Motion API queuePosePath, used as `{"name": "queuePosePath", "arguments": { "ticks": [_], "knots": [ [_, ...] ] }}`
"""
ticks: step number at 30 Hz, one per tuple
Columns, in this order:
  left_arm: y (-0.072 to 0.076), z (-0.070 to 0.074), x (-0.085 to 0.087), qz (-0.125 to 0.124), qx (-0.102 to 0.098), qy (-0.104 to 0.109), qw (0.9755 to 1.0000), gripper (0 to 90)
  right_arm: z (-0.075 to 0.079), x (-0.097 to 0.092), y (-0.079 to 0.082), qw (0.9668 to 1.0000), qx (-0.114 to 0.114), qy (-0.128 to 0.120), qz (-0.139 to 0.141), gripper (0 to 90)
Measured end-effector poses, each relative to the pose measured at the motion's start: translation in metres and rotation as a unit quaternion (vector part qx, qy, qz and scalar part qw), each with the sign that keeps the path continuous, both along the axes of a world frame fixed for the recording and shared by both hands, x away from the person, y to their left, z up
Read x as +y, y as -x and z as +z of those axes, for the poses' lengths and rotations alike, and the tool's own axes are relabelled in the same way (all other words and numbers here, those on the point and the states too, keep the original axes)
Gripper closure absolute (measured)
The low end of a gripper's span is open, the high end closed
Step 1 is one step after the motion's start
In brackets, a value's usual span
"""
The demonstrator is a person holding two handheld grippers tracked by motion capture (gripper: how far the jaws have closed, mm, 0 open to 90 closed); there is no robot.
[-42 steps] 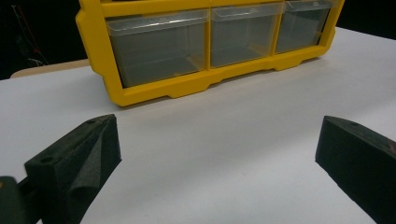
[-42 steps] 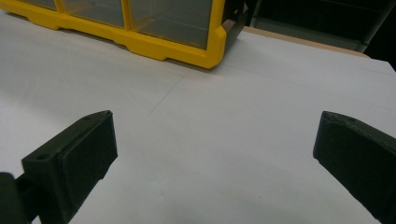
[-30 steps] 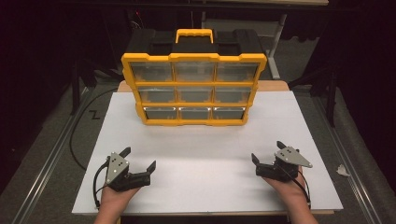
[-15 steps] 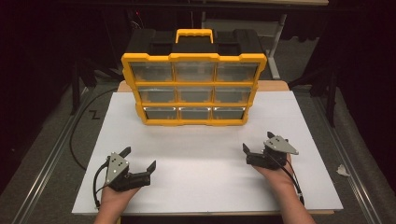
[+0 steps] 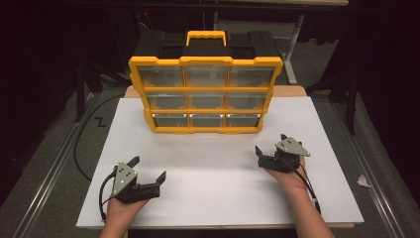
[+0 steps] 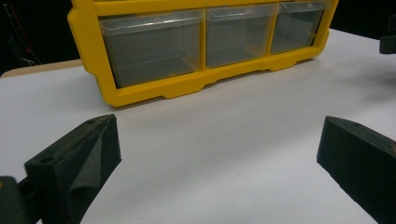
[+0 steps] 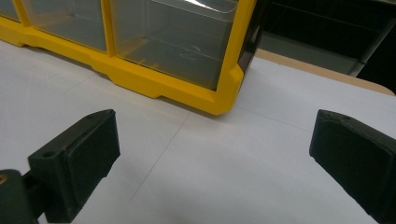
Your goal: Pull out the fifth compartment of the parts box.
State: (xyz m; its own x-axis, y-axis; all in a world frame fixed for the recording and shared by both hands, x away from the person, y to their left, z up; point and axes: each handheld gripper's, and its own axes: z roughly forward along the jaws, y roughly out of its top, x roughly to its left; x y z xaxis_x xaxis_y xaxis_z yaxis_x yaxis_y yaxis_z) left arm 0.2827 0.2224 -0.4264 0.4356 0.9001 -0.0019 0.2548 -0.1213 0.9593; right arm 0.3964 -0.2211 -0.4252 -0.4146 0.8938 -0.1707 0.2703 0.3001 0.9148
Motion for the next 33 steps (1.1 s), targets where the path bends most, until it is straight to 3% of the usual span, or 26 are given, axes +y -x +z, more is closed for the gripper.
{"name": "queuePosePath", "arguments": {
  "ticks": [10,12,13,18,19,23,32,33],
  "knots": [
    [0.001,0.000,0.000,0.002,-0.001,-0.003,1.0000,0.3,0.001,0.001,0.006,0.9987,0.000,0.050,0.006,0.9],
    [0.001,0.000,0.000,0.001,-0.001,-0.003,1.0000,0.2,0.001,0.002,0.008,0.9980,-0.001,0.063,0.005,0.9],
    [0.001,0.000,-0.001,0.001,-0.002,-0.004,1.0000,0.3,0.000,0.003,0.010,0.9965,-0.005,0.084,0.003,0.9],
    [0.001,0.000,-0.001,0.001,-0.002,-0.006,1.0000,0.3,-0.001,0.005,0.013,0.9938,-0.009,0.110,0.006,0.9],
    [0.001,0.001,-0.001,0.002,-0.005,-0.007,1.0000,0.2,-0.001,0.006,0.015,0.9915,-0.013,0.129,0.009,0.9],
    [0.002,0.001,-0.001,0.002,-0.007,-0.007,1.0000,0.6,-0.004,0.008,0.017,0.9874,-0.012,0.157,0.016,0.8],
    [0.002,0.001,-0.001,-0.001,-0.008,-0.009,0.9999,0.8,-0.005,0.011,0.022,0.9786,-0.020,0.203,0.026,0.8],
    [0.002,0.001,-0.002,-0.002,-0.008,-0.009,0.9999,0.7,-0.005,0.012,0.023,0.9763,-0.023,0.213,0.026,0.8]
  ]
}}
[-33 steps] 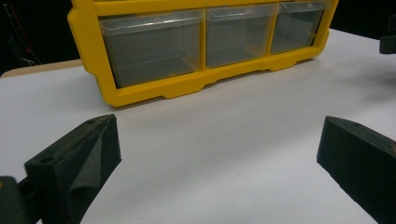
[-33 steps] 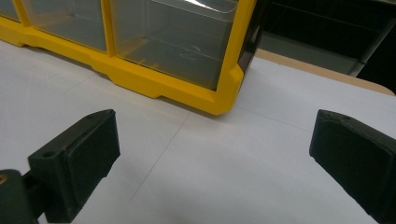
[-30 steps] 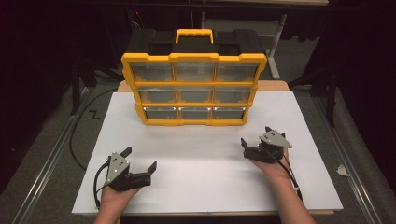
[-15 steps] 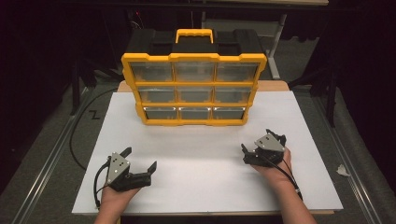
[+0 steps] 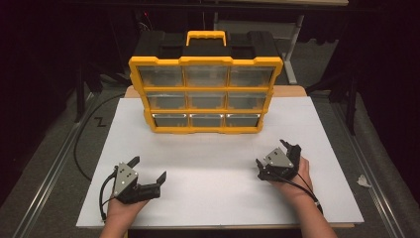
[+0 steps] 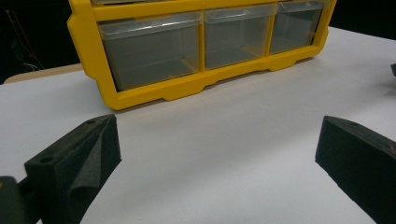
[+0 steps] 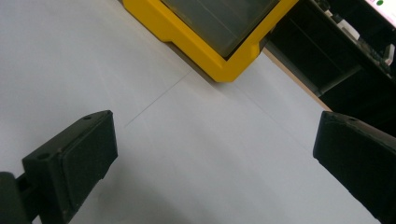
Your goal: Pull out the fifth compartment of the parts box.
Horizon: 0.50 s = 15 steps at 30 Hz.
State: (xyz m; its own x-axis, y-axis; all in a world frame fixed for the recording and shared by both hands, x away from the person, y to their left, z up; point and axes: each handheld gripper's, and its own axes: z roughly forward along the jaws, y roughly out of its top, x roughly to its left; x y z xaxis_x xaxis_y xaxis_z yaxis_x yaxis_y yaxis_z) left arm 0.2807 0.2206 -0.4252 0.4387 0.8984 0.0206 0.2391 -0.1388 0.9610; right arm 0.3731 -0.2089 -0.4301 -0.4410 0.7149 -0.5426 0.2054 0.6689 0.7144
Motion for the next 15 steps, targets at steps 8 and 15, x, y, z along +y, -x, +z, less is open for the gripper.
{"name": "queuePosePath", "arguments": {
  "ticks": [8,15],
  "knots": [
    [0.000,0.000,-0.001,-0.001,-0.001,-0.002,1.0000,0.7,0.001,0.004,0.003,0.9988,-0.017,0.045,0.009,0.9],
    [0.000,0.000,-0.001,-0.002,0.000,-0.002,1.0000,0.7,0.001,0.012,0.009,0.9927,-0.045,0.111,0.016,0.8]
  ]
}}
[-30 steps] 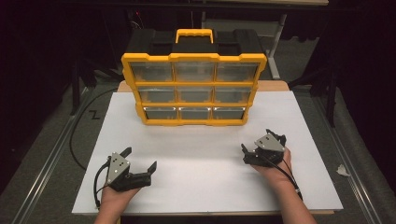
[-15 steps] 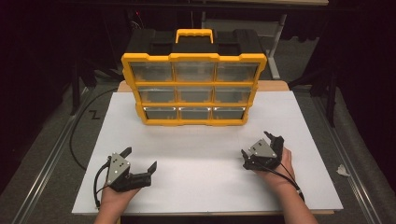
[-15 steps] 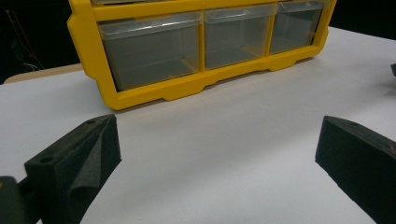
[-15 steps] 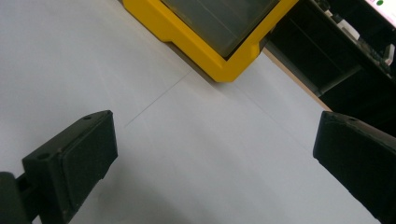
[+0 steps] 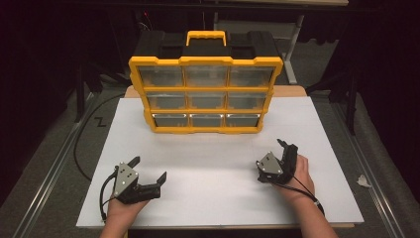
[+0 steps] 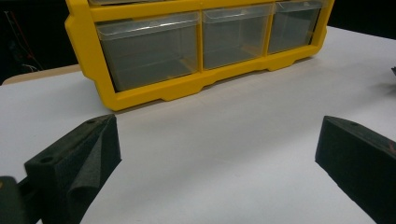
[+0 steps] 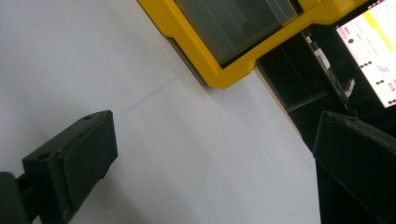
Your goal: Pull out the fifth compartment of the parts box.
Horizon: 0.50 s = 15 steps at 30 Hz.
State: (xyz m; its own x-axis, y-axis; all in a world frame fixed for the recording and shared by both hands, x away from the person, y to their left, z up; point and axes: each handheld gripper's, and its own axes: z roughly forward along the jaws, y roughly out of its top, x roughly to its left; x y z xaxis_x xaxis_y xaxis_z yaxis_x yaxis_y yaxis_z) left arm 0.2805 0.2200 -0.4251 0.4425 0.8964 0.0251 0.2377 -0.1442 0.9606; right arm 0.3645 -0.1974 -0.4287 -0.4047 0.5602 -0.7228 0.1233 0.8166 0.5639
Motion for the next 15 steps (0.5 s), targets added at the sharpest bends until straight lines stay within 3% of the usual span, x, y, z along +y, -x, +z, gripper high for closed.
{"name": "queuePosePath", "arguments": {
  "ticks": [4,6,8,15],
  "knots": [
    [0.0001,0.0000,-0.0001,-0.001,0.000,0.000,1.0000,0.8,0.0003,0.0029,0.0023,0.9998,-0.008,0.019,0.004,0.8],
    [0.0001,0.0000,0.0000,-0.001,0.000,-0.001,1.0000,0.7,0.0012,0.0049,0.0047,0.9986,-0.018,0.048,0.012,0.8],
    [0.0000,0.0000,0.0001,-0.001,0.000,0.000,1.0000,0.7,0.0009,0.0062,0.0062,0.9977,-0.021,0.062,0.016,0.8],
    [0.0001,0.0001,0.0002,-0.001,0.000,0.000,1.0000,0.8,0.0028,0.0089,0.0104,0.9950,-0.034,0.090,0.025,0.8]
  ]
}}
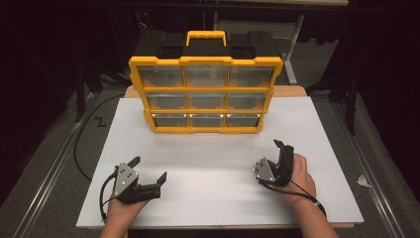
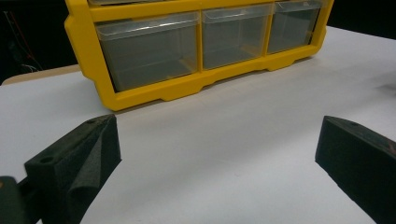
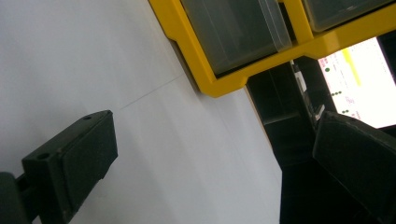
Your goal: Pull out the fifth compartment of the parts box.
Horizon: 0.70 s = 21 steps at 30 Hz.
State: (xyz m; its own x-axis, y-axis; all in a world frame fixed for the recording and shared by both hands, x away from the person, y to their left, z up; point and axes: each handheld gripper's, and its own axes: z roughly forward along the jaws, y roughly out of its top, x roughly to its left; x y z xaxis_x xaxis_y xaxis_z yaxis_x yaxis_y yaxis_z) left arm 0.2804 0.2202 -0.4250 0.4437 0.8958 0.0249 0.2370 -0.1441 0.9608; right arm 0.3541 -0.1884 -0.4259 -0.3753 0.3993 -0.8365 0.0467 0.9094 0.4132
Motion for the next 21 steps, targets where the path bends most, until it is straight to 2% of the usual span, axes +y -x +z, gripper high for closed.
{"name": "queuePosePath", "arguments": {
  "ticks": [4,5,6,8,9,11,14,19,21],
  "knots": [
    [0.000,0.000,0.000,0.000,0.000,0.000,1.0000,0.8,0.001,0.002,0.003,0.9996,-0.009,0.027,0.005,0.8],
    [0.000,0.000,0.000,0.000,0.000,0.000,1.0000,0.7,0.001,0.002,0.003,0.9996,-0.009,0.027,0.005,0.8],
    [0.000,0.000,0.000,0.000,0.000,0.000,1.0000,0.7,0.002,0.003,0.004,0.9989,-0.018,0.042,0.010,0.8],
    [0.000,0.000,0.000,0.000,0.000,0.000,1.0000,0.8,0.001,0.004,0.006,0.9988,-0.019,0.045,0.008,0.8],
    [0.000,0.000,0.000,0.000,0.000,0.000,1.0000,0.8,0.002,0.005,0.006,0.9979,-0.025,0.059,0.013,0.8],
    [0.000,0.000,0.000,0.000,0.000,0.000,1.0000,0.8,0.001,0.007,0.007,0.9974,-0.029,0.064,0.018,0.8],
    [0.000,0.000,0.000,0.000,-0.001,0.000,1.0000,0.7,0.001,0.011,0.010,0.9950,-0.039,0.089,0.022,0.8],
    [0.000,0.000,0.000,-0.001,-0.001,-0.001,1.0000,0.8,0.001,0.013,0.011,0.9932,-0.041,0.104,0.032,0.8],
    [0.000,0.000,0.000,-0.001,-0.001,-0.001,1.0000,0.8,0.000,0.014,0.012,0.9913,-0.046,0.119,0.033,0.8]
  ]
}}
